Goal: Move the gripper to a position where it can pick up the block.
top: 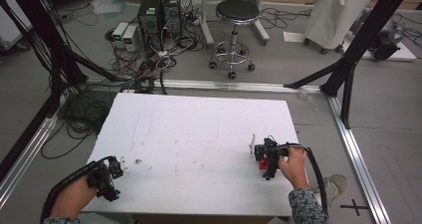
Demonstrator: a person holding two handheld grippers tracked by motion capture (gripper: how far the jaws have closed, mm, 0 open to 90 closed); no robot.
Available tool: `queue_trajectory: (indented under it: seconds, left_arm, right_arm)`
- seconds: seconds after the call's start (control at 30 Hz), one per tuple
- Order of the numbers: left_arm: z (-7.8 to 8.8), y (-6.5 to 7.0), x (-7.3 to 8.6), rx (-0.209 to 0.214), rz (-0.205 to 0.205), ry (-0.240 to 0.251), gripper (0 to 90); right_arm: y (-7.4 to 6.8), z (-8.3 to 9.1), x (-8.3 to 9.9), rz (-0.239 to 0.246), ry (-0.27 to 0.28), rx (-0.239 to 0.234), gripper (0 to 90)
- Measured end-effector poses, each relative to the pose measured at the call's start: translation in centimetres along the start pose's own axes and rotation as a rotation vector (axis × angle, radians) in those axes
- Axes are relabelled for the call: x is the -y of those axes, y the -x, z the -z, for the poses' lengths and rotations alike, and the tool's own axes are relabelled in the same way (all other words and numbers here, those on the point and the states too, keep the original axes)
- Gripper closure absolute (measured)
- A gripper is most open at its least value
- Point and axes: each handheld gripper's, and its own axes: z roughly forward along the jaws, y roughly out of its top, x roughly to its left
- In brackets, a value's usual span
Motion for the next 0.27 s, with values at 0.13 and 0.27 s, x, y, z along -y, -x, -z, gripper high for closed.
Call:
queue_trajectory:
  seconds: [0.13,0.27]
  left_arm:
    - [0.03,-0.03,0.02,-0.003,0.001,0.0,21.5]
    - [0.06,-0.07,-0.03,-0.006,-0.003,0.003,21.6]
  right_arm:
    - [-0.03,-0.02,-0.01,-0.006,0.001,0.002,2.9]
    - [-0.12,0.07,0.12,-0.009,0.004,0.011,2.9]
